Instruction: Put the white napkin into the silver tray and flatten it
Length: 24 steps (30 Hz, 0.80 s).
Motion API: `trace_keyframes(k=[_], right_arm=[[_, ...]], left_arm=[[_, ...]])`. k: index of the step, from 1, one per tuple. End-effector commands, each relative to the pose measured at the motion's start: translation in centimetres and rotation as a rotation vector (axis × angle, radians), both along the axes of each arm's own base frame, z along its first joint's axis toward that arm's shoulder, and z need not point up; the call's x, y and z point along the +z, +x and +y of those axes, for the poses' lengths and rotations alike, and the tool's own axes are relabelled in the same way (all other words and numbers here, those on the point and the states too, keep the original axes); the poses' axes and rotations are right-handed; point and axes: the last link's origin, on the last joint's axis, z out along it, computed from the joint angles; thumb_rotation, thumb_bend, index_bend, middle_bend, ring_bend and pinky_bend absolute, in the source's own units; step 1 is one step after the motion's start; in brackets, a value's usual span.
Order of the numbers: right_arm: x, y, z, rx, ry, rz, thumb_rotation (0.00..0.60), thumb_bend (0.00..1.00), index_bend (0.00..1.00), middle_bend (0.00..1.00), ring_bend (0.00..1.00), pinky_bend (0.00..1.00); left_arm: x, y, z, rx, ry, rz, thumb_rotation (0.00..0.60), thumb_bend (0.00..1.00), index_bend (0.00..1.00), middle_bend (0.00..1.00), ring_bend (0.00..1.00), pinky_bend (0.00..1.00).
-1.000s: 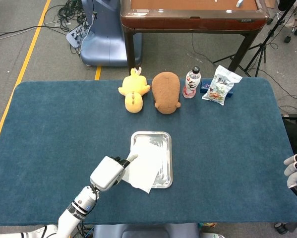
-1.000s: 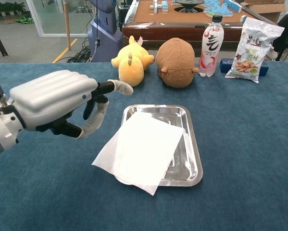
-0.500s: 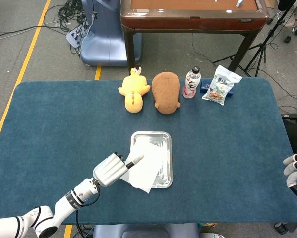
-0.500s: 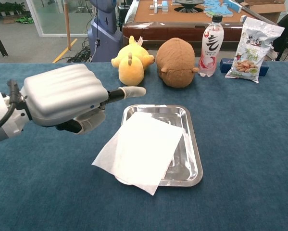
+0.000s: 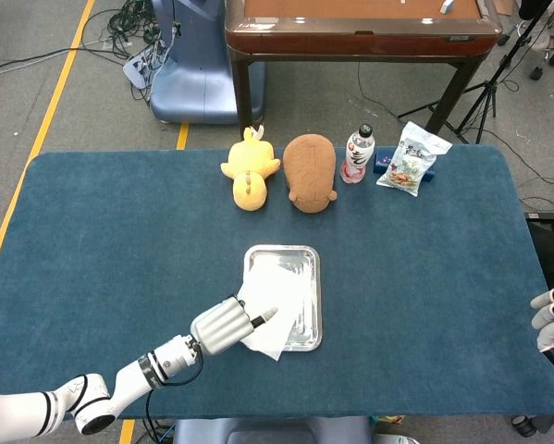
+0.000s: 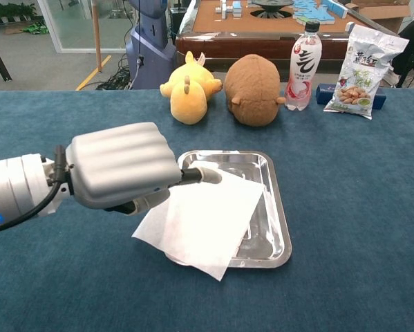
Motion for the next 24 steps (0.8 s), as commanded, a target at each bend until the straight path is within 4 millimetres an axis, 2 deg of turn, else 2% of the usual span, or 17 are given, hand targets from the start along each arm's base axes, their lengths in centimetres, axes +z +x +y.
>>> trace_keyframes(k=[1,7,24], right_arm=[[0.1,0.0,0.0,0.001,-0.001,-0.003,0.6,0.4,0.69,0.56,0.38,0.46],[0.3,0.0,0.2,0.006,-0.002,-0.006,0.6,0.4,0.69,0.56,0.38,0.46],[0.4,-0.1,0.1,0.003,-0.004,-0.012,0.6,0.4,0.69,0.56,0.38,0.46]], left_arm=[[-0.6,0.0,-0.1,-0.002,-0.012,0.021,0.6,0.66,0.19,0.86,0.7,0.79],[-1.6,0.0,-0.3,0.018,-0.03,0.051,0.6,0.74,0.21,0.88,0.71,0.79],[-3.5,0.0,-0.4,0.028,-0.025,0.127,0.6,0.77,0.24,0.88,0.71,0.79]])
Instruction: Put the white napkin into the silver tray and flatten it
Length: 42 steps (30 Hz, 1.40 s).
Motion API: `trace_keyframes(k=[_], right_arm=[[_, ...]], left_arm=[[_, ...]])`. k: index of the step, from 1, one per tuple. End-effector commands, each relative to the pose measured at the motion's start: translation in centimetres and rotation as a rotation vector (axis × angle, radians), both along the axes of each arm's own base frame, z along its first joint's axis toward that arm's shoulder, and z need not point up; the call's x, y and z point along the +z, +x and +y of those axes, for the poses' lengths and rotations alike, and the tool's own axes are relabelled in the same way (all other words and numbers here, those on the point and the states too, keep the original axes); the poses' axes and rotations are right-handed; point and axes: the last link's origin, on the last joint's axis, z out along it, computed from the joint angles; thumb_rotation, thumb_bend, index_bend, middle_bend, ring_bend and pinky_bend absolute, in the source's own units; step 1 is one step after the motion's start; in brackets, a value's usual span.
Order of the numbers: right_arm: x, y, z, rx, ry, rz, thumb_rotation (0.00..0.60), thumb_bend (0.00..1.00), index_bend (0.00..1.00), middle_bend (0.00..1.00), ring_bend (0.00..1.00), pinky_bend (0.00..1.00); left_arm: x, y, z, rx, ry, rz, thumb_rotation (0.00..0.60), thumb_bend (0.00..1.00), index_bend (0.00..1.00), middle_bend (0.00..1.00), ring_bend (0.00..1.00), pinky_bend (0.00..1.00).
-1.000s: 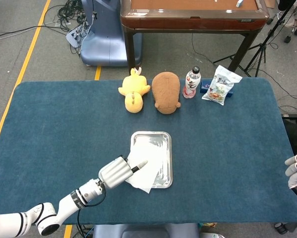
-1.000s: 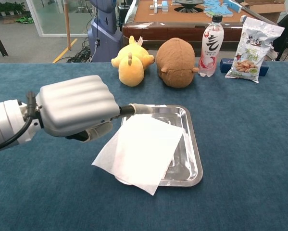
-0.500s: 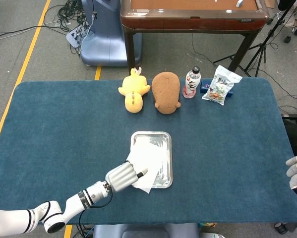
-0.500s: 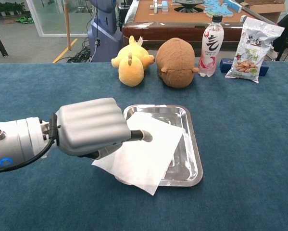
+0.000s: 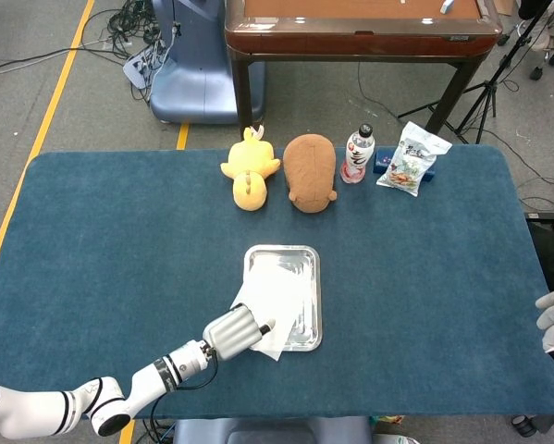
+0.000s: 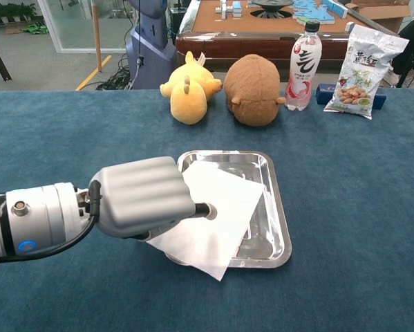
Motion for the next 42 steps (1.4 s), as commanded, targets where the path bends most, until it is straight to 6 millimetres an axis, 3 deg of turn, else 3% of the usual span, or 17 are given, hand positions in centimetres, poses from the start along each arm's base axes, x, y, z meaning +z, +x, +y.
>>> trace_keyframes(k=[1,42], right_arm=[[0.0,0.0,0.0,0.0,0.0,0.0,0.6,0.4,0.69,0.56,0.38,0.46],[0.5,-0.1,0.2,-0.003,-0.01,-0.013,0.6,0.4,0.69,0.56,0.38,0.46]], left_arm=[[-0.4,0.0,0.0,0.006,0.003,0.017,0.6,0.77,0.24,0.88,0.71,0.79],[-3.4,1.7,-1.0,0.076,0.042,0.086,0.6,0.77,0.22,0.88,0.71,0.79]])
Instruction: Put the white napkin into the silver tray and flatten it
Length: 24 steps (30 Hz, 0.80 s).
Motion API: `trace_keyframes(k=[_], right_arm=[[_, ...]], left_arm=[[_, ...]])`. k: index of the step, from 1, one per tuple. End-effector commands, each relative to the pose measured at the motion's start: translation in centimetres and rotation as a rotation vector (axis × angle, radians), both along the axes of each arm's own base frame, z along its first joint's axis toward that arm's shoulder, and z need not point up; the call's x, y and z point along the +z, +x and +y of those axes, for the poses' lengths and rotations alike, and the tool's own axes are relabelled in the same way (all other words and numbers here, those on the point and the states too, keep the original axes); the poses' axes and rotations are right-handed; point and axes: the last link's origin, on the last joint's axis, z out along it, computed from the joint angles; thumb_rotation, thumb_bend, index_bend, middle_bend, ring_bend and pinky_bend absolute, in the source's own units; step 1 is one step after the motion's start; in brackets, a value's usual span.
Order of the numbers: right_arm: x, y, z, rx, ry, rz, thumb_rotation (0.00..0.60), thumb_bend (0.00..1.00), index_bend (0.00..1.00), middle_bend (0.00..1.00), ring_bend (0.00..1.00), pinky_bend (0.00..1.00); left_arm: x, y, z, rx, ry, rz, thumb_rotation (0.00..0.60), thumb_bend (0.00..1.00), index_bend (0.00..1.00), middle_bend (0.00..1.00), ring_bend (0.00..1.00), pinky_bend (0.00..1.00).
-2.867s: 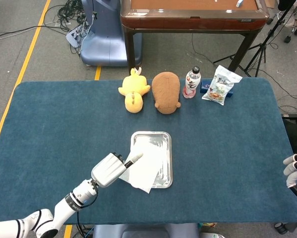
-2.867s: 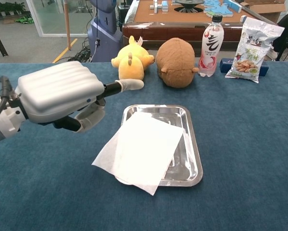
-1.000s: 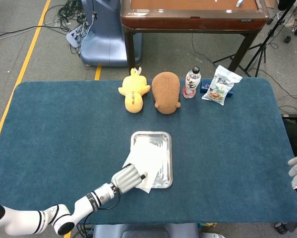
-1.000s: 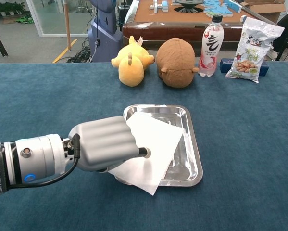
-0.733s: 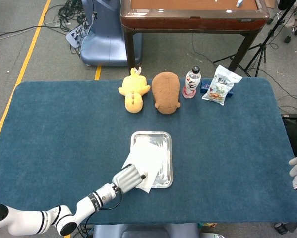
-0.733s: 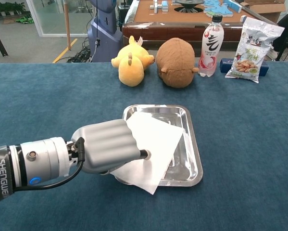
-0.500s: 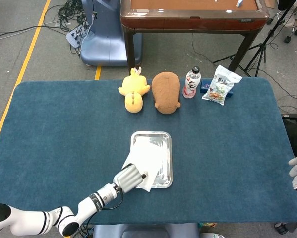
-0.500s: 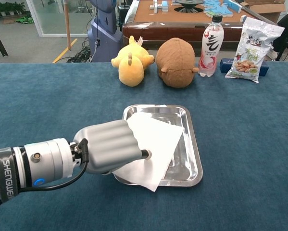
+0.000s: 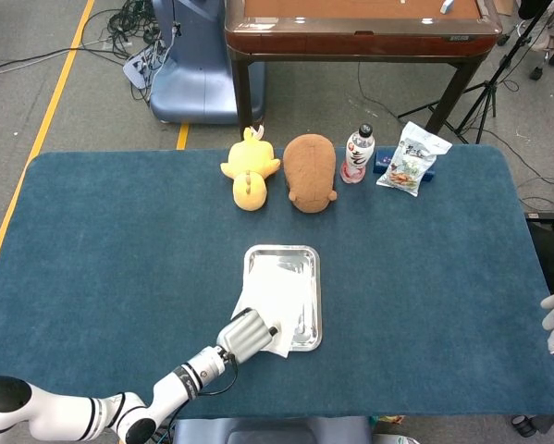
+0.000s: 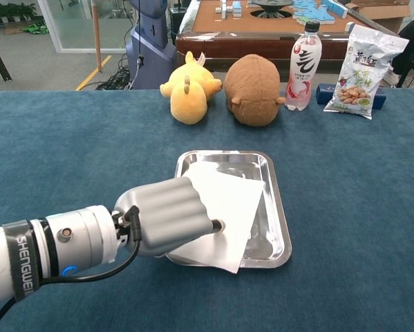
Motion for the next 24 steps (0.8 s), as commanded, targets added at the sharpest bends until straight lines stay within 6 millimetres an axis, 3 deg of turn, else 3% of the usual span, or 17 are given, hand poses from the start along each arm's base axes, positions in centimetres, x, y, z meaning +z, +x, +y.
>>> trace_keyframes(k=[1,24], right_arm=[[0.0,0.0,0.0,0.0,-0.001,0.0,0.6,0.4,0.69,0.56,0.38,0.46],[0.4,0.0,0.3,0.009,-0.01,-0.009,0.6,0.4,0.69,0.56,0.38,0.46]], left_arm=[[-0.1,0.3,0.0,0.0,0.004,-0.002,0.6,0.77,0.22,0.88,0.71,0.79],[-0.7,1.3,0.3,0.026,0.031,0.018,0.6,0.77,0.19,0.89,0.71,0.79]])
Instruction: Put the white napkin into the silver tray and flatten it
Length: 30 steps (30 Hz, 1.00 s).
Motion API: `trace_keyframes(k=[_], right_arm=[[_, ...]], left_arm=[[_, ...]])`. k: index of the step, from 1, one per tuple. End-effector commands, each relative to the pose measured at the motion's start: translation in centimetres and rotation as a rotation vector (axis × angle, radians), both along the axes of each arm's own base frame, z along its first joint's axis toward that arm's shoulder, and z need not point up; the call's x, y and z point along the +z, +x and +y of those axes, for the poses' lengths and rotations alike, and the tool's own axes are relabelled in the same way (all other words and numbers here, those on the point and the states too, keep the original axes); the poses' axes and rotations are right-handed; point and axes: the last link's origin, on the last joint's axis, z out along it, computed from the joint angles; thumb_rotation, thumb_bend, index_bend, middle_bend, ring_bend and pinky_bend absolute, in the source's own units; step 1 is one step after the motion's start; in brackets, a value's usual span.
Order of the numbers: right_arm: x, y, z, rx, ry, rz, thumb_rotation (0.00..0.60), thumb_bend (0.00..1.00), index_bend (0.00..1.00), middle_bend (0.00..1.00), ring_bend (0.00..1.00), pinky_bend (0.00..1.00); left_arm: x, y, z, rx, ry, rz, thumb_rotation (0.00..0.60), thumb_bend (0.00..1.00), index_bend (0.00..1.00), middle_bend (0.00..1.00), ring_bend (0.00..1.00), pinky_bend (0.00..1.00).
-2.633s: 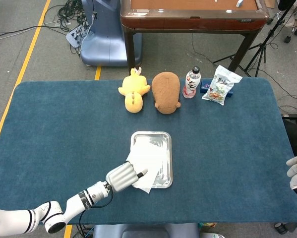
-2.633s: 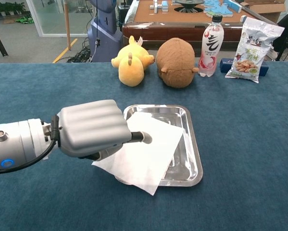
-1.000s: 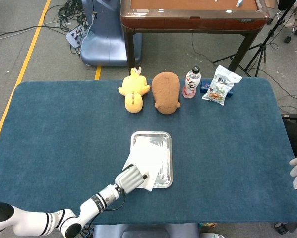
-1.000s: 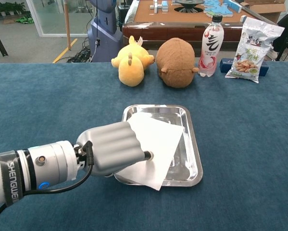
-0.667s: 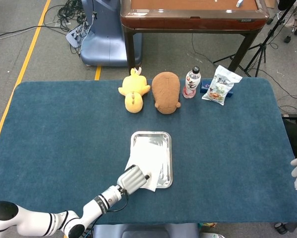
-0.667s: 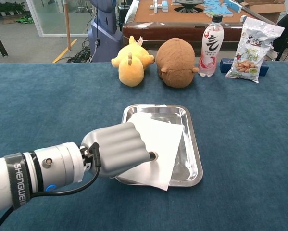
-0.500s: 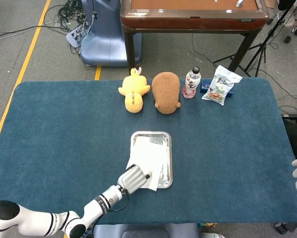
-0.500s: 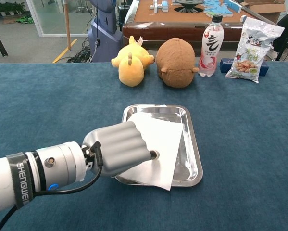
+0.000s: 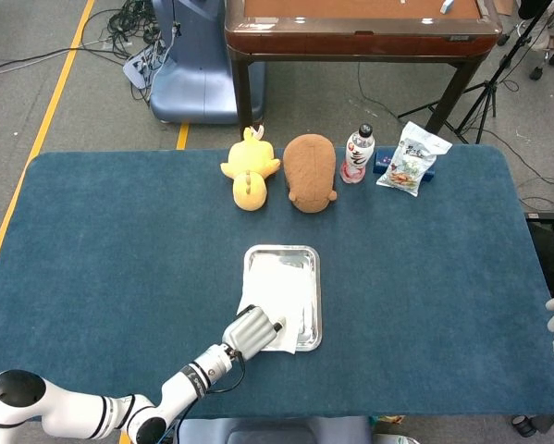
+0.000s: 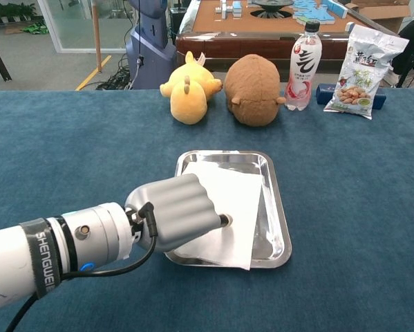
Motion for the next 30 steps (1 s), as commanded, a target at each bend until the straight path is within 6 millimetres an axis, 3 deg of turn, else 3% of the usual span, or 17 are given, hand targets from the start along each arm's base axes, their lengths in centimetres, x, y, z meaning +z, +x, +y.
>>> trace_keyframes(k=[1,30], right_arm=[[0.0,0.0,0.0,0.001,0.0,0.0,0.6,0.4,0.69,0.56,0.38,0.46],[0.8,-0.1,0.4,0.011,-0.028,-0.019,0.6,0.4,0.69,0.56,0.37,0.46]], left_arm=[[-0.1,0.2,0.0,0.001,0.003,0.0,0.6,0.77,0.19,0.89,0.71,0.79],[-1.1,1.5,1.0,0.004,0.037,0.013,0.6,0.77,0.18,0.89,0.71,0.79]])
